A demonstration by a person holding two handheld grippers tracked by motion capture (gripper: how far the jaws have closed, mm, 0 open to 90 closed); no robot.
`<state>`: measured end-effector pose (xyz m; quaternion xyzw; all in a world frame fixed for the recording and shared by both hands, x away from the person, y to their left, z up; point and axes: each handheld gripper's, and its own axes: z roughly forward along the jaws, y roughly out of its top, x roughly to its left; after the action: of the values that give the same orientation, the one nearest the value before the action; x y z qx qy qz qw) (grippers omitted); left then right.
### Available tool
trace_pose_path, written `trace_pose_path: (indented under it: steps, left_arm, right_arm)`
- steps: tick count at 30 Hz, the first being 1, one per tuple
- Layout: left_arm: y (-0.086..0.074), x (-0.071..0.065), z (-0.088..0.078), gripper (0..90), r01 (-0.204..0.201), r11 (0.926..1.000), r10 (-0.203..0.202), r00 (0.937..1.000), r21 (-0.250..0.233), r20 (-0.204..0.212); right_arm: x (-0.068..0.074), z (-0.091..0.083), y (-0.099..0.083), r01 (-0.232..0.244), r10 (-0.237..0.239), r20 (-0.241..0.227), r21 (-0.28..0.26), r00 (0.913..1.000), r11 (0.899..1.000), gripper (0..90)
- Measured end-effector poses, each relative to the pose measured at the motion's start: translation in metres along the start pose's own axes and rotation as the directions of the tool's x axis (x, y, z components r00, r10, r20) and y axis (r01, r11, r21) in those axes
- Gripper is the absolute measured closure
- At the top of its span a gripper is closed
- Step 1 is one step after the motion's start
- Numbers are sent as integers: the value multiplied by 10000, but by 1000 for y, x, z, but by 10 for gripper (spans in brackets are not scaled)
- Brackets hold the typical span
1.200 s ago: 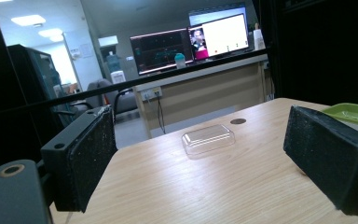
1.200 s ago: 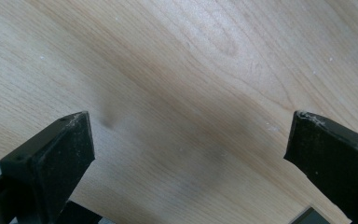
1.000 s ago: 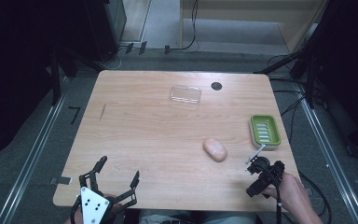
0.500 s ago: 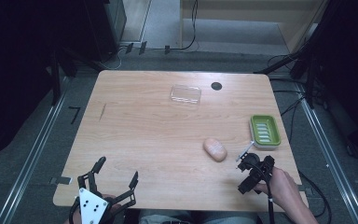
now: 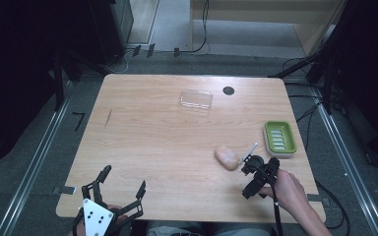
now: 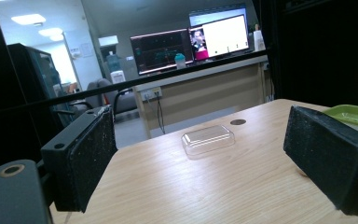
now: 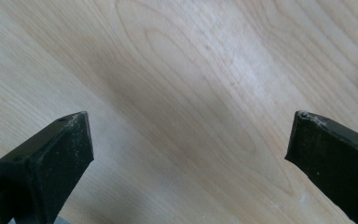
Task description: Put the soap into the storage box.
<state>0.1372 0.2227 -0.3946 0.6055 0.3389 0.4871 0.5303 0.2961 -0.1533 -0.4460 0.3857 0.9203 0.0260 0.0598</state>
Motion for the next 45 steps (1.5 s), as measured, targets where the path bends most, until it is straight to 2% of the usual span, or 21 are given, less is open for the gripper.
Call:
trace_pose_path:
  steps: [16,35,44,45]
  left_arm:
    - [0,0,0,99,7,10000,-7,10000,-21,-18]
    - [0,1,0,99,13,10000,-13,10000,-7,-8]
    - [0,1,0,99,10,10000,-10,10000,-17,-12]
    - [0,1,0,99,8,10000,-8,10000,-14,-12]
  right_arm:
    - [1,-4,39,215,-219,-215,-169,9995,9996,0]
    - [-2,-6,68,388,-396,-397,-210,9984,9990,0]
    - [-12,-1,82,129,-133,-584,-72,9982,9999,0]
    - [-13,0,85,-6,-1,-657,-95,9978,10000,0]
